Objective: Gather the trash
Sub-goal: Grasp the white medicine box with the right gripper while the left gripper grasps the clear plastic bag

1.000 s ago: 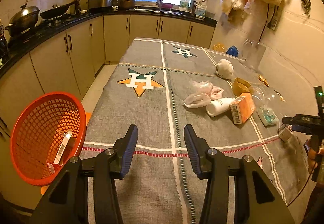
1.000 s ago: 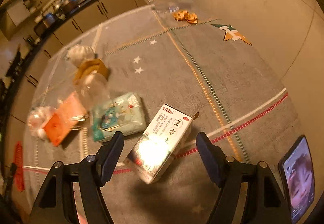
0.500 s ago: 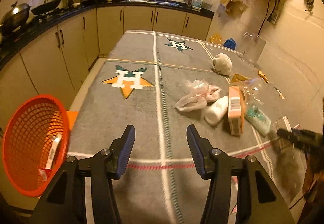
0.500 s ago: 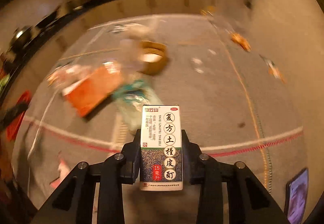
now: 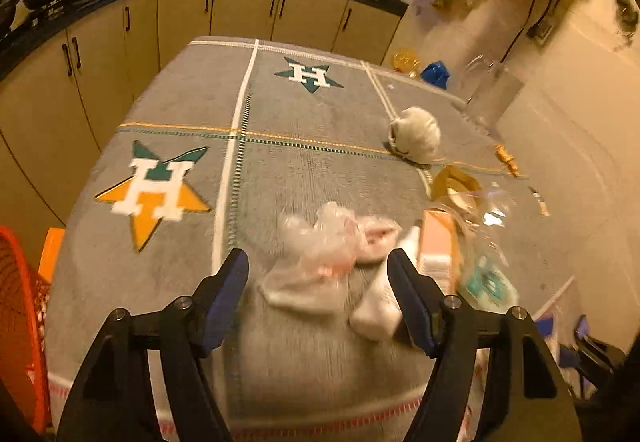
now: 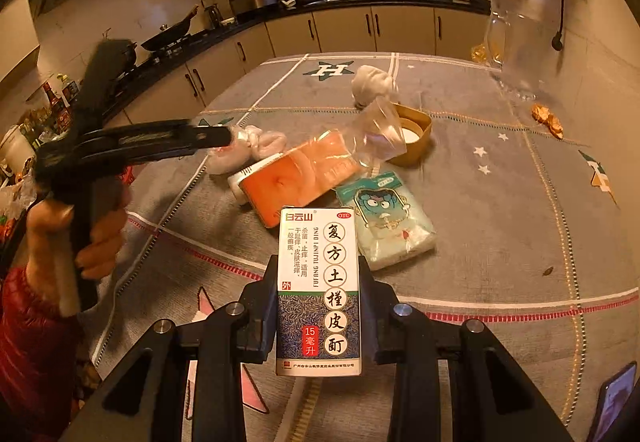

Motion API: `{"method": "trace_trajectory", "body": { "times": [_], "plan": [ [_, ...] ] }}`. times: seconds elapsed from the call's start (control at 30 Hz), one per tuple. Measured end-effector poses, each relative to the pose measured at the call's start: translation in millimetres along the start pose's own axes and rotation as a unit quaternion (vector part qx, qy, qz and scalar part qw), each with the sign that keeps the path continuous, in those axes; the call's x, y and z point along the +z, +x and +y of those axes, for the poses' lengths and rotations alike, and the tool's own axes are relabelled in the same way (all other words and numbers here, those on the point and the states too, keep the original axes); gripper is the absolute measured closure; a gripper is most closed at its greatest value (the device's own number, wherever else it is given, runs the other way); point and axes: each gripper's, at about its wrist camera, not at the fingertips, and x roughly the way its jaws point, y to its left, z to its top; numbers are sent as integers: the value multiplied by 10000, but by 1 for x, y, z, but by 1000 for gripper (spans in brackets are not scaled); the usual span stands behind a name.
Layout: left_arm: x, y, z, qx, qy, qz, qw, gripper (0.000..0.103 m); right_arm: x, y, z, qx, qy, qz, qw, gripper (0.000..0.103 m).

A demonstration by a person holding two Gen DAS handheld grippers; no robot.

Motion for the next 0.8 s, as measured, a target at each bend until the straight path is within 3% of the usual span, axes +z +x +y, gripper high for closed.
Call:
{"method": "trace_trajectory", "body": {
  "times": [0.03,0.1,0.3,0.57,0.8],
  "plan": [
    [2,7,-3,35,41,49,10000,35,0,1,-2,-6,9,15,10000,66],
    [2,21,-9,68,130,234,9996,72,0,3,-5,-28,42,42,10000,66],
    [-12,12,-14,273,274,28,9992,75,-1,6,-7,-54,10,74,10000,66],
    [-52,-47,-5,678,304,-636,9952,75,-1,16,13,-46,-250,55,9997,66],
    [-85,-83,-2,903,368,-963,9906,75,-2,29,31,-85,-459,129,9988,66]
  ]
}}
